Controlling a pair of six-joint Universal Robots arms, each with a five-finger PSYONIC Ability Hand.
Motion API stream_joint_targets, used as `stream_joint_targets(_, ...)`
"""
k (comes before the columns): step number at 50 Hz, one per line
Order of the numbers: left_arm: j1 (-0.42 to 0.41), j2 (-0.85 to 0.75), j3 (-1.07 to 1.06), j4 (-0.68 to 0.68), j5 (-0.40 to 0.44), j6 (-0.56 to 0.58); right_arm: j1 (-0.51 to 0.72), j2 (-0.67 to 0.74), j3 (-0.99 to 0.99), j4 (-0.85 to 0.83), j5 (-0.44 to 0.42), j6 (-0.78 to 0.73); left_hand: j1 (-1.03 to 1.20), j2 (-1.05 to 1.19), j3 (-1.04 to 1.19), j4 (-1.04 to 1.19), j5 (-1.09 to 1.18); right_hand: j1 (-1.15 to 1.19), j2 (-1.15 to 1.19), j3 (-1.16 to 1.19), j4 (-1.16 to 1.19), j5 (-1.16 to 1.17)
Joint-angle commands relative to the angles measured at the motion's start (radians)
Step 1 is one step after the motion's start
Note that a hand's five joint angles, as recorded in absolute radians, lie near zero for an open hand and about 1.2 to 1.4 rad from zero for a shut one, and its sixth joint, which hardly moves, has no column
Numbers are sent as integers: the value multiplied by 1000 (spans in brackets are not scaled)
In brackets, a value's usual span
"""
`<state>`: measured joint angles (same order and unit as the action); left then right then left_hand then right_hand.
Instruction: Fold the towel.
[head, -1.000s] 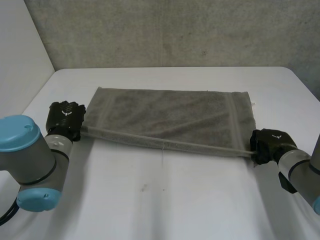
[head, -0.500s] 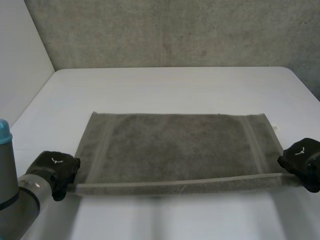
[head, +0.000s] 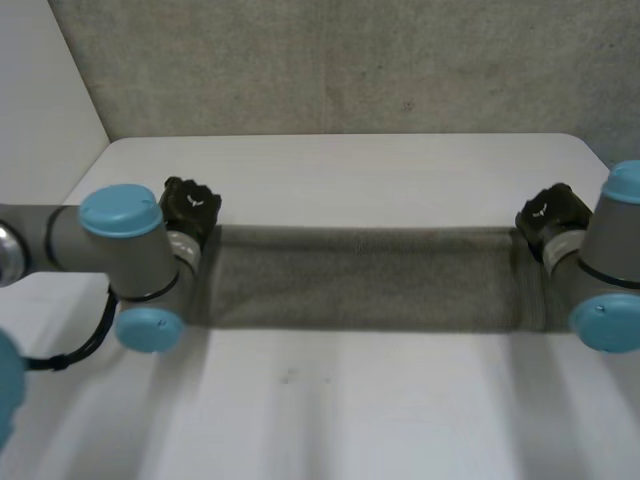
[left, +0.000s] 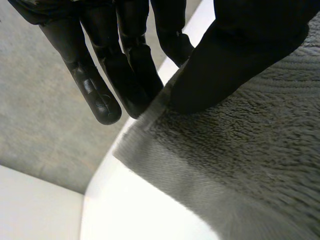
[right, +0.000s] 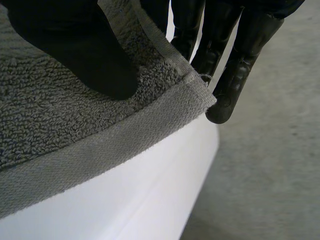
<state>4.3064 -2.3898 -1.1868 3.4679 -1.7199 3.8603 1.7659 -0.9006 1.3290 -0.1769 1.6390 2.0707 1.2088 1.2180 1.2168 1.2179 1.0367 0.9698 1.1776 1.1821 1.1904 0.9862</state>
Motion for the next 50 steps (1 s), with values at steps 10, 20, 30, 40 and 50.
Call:
stream_joint_targets(10, -8, -203, 257, 14, 16, -7, 4, 184, -166, -243, -25, 23, -964, -974, -972, -973, -967, -795, -1003, -1008, -1016, -986)
stream_joint_targets(20, -27, -55, 144, 45, 34, -10, -6, -4, -97, -243, -106, 351, -1034, -1043, -1042, -1043, -1037, -795, -1003, -1008, -1016, -986)
stream_joint_targets(30, -24, 283, -215, 46, 34, -54, -23, -244, 38, -13, -177, 497, -1034, -1043, -1042, -1043, -1037, -795, -1003, -1008, -1016, -986)
stream_joint_targets(40, -14, 484, -516, 66, 42, -304, -126, -294, 125, 399, -241, 557, -1034, -1043, -1042, -1043, -1037, -528, -736, -740, -749, -719)
stream_joint_targets(50, 12, 546, -642, 68, 51, -538, -258, -296, 297, 300, -343, 557, -1034, -1043, -1042, -1043, -1037, -509, -717, -721, -730, -700)
